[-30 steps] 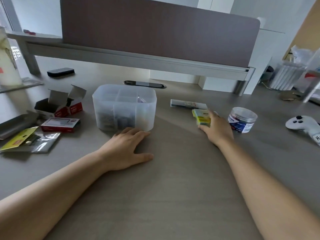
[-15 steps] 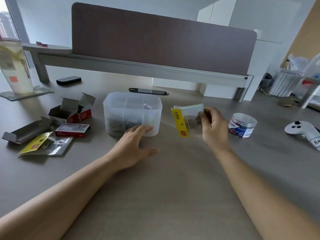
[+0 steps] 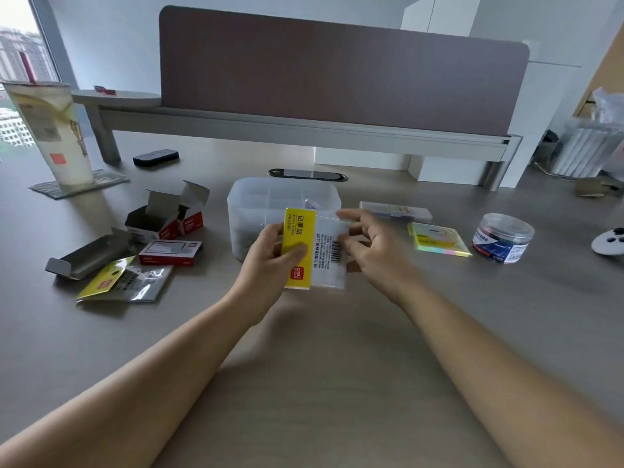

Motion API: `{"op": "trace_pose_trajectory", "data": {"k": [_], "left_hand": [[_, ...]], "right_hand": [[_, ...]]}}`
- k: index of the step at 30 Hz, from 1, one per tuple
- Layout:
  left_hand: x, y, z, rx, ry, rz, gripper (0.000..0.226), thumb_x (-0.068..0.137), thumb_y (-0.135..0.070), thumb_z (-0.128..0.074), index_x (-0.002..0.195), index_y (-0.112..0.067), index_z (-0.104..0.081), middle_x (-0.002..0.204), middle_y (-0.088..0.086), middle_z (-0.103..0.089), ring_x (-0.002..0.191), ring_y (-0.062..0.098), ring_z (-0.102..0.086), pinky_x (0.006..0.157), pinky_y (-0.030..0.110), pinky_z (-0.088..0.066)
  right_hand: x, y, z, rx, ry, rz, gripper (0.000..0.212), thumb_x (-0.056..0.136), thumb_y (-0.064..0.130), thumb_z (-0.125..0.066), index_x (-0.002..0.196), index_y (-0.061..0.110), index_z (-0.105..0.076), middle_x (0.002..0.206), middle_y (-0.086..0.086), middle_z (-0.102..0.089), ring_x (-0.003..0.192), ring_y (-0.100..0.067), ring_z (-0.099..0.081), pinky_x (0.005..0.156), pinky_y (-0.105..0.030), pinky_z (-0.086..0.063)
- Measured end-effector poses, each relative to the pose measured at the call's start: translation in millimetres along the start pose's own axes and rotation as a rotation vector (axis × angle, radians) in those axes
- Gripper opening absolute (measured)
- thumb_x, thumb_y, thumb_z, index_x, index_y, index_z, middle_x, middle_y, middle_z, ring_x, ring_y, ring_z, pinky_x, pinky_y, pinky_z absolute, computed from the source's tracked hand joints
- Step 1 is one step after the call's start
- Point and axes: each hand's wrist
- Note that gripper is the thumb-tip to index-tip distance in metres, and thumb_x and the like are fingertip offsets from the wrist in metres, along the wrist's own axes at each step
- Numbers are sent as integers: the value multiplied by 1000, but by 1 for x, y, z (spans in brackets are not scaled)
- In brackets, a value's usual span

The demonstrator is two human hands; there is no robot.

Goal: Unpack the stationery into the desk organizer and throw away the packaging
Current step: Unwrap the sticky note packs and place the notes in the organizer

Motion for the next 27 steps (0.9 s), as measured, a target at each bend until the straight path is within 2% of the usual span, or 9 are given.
{"op": "trace_pose_trajectory", "data": {"k": [2, 5, 9, 14, 16, 19, 22, 25, 27], "left_hand": [[2, -2, 5, -16, 2, -3, 21, 89, -3, -45, 87, -23, -49, 82, -1, -57, 71, 14, -57, 47, 15, -48], [3, -4, 12, -8, 3, 20, 16, 90, -5, -43, 93, -19, -50, 80, 0, -56, 69, 14, -56, 44, 14, -47], [3, -7, 17, 6, 14, 56, 13, 91, -8, -43, 101, -14, -48, 82, 0, -56, 70, 13, -57, 47, 17, -49], [4, -10, 17, 66, -41, 8, 16, 91, -8, -43, 104, -15, -46, 82, -2, -56, 71, 12, -57, 44, 12, -46], [5, -11, 17, 89, -63, -6, 15, 91, -8, -43, 103, -17, -46, 81, -3, -57, 71, 11, -57, 45, 13, -47], [4, -12, 18, 83, -78, -12, 15, 92, -10, -42, 91, -24, -46, 81, -3, -57, 72, 12, -57, 55, 23, -48], [3, -11, 15, 70, -95, -31, 23, 92, -9, -43, 82, -30, -44, 83, -2, -58, 75, 15, -58, 63, 31, -47], [2, -8, 14, 140, -138, -74, 24, 91, -9, -45, 81, -31, -43, 82, -4, -58, 76, 15, -57, 67, 32, -48], [2, -7, 13, 199, -156, -98, 19, 90, -10, -46, 87, -28, -43, 83, -4, -58, 77, 14, -57, 66, 28, -47]], "right_hand": [[3, -1, -7, -41, -74, 71, 16, 91, 9, -44, 100, 19, -52, 87, 0, -54, 83, -17, -58, 65, -25, -55], [5, -5, -12, -59, -171, 141, 11, 87, 5, -51, 87, 12, -60, 82, -3, -57, 77, -16, -58, 65, -23, -56], [3, -8, -12, -29, -143, 157, 30, 85, 0, -53, 67, 24, -54, 70, 4, -56, 66, -8, -56, 59, -14, -54], [4, -7, -11, 80, -100, 124, 32, 87, -5, -46, 67, 19, -51, 72, 1, -57, 58, 3, -61, 60, -14, -55], [4, -5, -11, 155, -88, 101, 31, 87, -8, -43, 68, 16, -49, 77, 0, -59, 61, 0, -63, 61, -14, -55], [5, -1, -9, 259, -89, 76, 30, 88, -9, -41, 68, 13, -49, 82, 1, -56, 65, -4, -63, 62, -13, -54], [5, 0, -5, 272, -75, 58, 28, 89, -6, -41, 70, 13, -48, 73, -4, -53, 59, -4, -61, 59, -15, -56], [3, -2, -4, 209, -25, 38, 23, 89, -3, -43, 74, 13, -48, 70, -7, -53, 51, 0, -60, 57, -17, -56], [3, -2, -6, 208, -8, 13, 18, 89, 1, -47, 76, 14, -49, 72, -6, -55, 51, -1, -60, 57, -17, -56]]}}
Point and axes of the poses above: each hand's wrist, its own x-axis towards the middle knuckle, its own z-axis out of the back of the hand, y = z × x
